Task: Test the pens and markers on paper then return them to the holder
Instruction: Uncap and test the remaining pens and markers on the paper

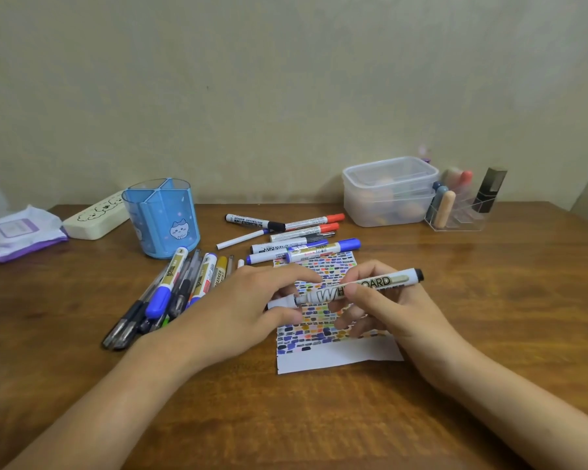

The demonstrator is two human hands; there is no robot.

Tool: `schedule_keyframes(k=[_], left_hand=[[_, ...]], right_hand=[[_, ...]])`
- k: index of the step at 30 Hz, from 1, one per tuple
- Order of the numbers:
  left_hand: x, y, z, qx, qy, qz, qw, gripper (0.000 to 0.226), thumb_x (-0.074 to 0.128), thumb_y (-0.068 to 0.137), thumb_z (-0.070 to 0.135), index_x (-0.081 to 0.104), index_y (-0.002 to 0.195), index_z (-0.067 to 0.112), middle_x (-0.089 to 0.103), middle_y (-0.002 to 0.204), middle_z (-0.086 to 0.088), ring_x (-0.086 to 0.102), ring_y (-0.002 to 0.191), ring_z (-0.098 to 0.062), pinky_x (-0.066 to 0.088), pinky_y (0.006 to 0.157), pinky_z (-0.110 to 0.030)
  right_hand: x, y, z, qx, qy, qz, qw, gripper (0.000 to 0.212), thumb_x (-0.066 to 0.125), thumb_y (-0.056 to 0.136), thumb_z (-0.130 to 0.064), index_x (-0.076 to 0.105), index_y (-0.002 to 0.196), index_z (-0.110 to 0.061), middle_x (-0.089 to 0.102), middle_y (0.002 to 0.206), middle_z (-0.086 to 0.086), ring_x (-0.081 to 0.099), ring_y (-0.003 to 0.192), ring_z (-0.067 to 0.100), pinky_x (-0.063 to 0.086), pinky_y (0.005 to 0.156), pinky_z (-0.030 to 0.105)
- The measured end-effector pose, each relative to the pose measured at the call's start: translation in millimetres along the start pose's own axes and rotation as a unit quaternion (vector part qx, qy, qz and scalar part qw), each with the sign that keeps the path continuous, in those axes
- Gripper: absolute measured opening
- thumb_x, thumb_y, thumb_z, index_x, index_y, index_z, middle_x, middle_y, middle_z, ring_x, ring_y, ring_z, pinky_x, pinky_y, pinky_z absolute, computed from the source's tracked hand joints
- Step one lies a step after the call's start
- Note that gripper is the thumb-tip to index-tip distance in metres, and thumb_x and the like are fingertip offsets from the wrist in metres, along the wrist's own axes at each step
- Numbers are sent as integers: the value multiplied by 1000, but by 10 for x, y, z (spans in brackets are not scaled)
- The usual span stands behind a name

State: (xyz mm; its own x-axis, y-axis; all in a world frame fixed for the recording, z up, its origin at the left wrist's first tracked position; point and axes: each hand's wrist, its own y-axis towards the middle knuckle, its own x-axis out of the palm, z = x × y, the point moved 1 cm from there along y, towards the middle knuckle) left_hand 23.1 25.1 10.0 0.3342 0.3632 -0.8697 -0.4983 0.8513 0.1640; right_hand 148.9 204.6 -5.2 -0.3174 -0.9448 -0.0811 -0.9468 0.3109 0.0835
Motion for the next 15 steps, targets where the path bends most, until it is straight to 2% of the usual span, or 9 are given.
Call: schedule_keyframes(k=[7,11,15], left_hand=[[-9,-17,52,23,4,1,1000,46,65,93,40,47,134,53,56,119,28,49,108,8,38,83,-14],[-8,-18,66,41,8,2,999,33,60,95,42,54,127,48,54,123,32,44,107,21,34,83,-2],[27,-6,39,43,-1,5,999,20,51,101,34,57,120,38,61,117,21,49,108,9,37,80,-5]], right_hand=[[11,-26,-5,-2,-25,-13,1000,31,74,80,-30,71,105,-12,78,94,7,75,79,21,56,67,30],[0,-26,-3,-3,-30,-16,999,31,77,78,-32,73,104,-15,78,91,5,73,75,18,55,68,29],[-4,-23,-6,-3,-14,-18,1000,35,77,77,-32,70,107,-18,77,91,5,70,72,18,56,67,30]])
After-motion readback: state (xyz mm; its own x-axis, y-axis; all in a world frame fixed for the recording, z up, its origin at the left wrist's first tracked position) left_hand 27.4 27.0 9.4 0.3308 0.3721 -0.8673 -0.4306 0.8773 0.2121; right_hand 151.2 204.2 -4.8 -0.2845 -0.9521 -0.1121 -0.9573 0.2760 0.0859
